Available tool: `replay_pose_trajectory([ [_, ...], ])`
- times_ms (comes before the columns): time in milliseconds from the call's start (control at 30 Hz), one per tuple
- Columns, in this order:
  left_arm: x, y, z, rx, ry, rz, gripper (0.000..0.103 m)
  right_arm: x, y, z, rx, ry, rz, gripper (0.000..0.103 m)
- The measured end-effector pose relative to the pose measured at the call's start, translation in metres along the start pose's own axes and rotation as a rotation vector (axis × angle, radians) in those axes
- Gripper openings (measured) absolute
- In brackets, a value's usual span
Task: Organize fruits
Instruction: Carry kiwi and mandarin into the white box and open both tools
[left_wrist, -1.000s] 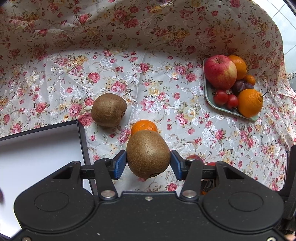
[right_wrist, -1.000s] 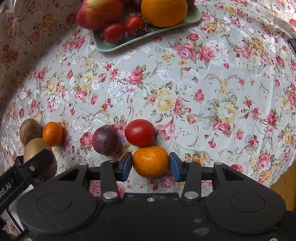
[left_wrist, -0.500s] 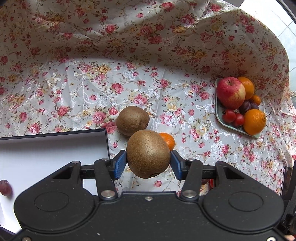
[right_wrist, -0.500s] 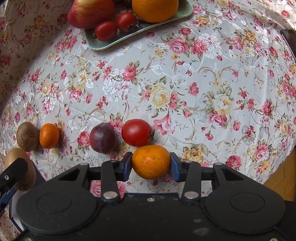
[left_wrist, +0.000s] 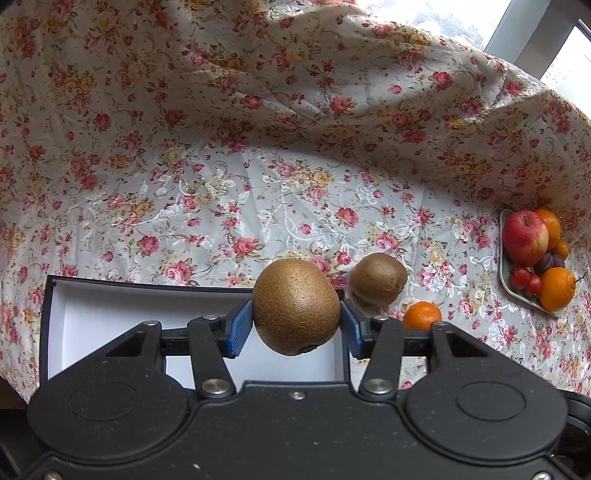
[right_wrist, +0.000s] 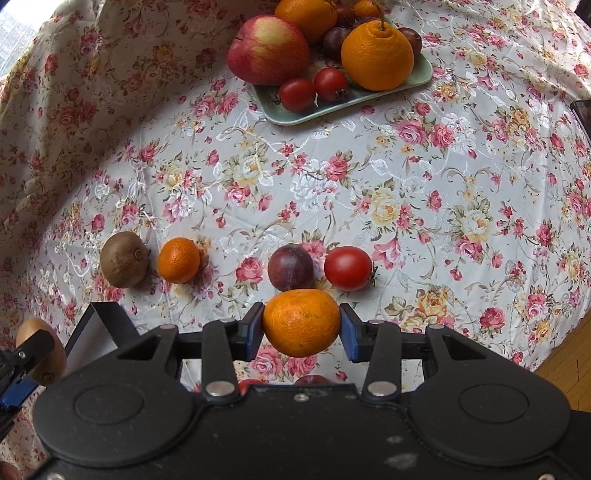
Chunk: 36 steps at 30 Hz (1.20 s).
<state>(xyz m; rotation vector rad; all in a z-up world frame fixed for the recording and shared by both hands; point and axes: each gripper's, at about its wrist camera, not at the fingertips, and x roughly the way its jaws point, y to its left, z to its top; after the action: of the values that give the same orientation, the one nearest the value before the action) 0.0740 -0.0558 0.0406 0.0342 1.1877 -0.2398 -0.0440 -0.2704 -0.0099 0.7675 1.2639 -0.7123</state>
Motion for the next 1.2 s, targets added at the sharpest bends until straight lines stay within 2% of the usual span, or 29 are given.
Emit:
replay_pose_trajectory([
  [200,-0.002,0.036,-0.001,-0.094,-0.007,0.067,0.057,-0.012,0.033,-0.030,-0.093,-0.039,0.050,0.045],
  [300,-0.002,0.049,-0.009,-0.103,-0.002,0.112,0.057,-0.019,0.043,-0.051,-0.137,-0.027,0.097,0.045],
  [467,-0.003,0.067,-0.022,-0.130,0.019,0.104,0.057,-0.030,0.055,-0.087,-0.209,-0.022,0.143,0.045],
  [667,0.001,0.084,-0.033,-0.122,0.032,0.161,0.057,-0.043,0.066,-0.119,-0.259,-0.036,0.185,0.045],
  [900,0.009,0.100,-0.038,-0.142,0.059,0.179,0.057,-0.044,0.083,-0.141,-0.291,-0.024,0.199,0.045],
  [1200,0.020,0.105,-0.043,-0.123,0.097,0.166,0.057,-0.030,0.107,-0.152,-0.333,0.025,0.160,0.045],
])
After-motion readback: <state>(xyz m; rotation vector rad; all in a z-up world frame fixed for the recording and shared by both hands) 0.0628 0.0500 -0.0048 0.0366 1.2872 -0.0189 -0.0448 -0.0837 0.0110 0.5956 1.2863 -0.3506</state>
